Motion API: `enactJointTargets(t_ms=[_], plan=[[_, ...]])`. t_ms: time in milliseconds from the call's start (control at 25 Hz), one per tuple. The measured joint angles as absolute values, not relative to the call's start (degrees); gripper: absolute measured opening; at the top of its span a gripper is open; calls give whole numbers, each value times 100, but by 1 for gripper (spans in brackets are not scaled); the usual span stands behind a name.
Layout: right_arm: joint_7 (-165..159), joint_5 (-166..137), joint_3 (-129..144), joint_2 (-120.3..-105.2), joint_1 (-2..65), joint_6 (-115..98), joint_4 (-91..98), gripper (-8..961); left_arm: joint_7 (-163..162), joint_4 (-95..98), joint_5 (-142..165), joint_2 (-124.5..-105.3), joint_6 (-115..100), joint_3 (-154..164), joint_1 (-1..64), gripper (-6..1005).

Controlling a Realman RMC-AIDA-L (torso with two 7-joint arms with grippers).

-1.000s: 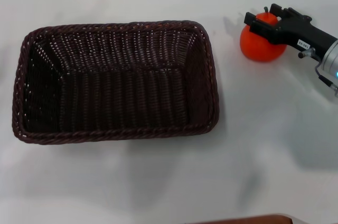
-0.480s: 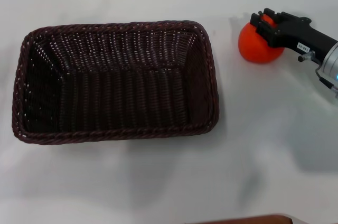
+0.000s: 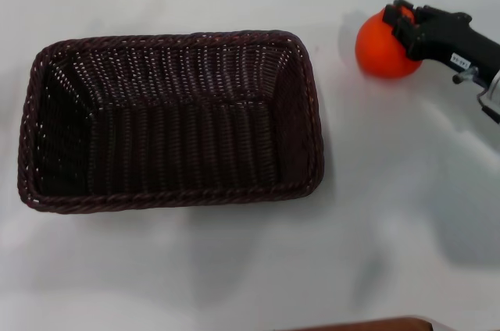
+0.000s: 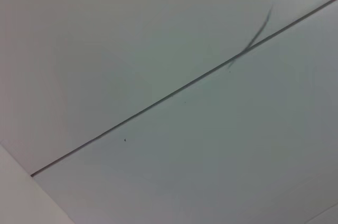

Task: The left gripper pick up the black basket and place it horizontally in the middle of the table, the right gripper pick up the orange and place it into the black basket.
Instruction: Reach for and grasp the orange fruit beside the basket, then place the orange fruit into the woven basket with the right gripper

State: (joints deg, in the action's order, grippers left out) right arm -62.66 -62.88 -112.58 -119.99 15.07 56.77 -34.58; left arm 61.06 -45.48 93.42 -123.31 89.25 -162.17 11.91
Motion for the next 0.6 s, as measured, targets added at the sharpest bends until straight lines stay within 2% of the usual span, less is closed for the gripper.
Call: enactJointTargets(t_ms=[400, 600], plan=[[-6830, -6250, -10634, -11997, 715, 6566, -5607, 174, 6083, -4501, 9343, -12312, 8925, -16215, 1237, 888], [-6914, -6289, -10164, -11971, 765, 7328, -6297, 170, 6102, -4500, 9343, -12312, 8929, -16215, 1240, 888]])
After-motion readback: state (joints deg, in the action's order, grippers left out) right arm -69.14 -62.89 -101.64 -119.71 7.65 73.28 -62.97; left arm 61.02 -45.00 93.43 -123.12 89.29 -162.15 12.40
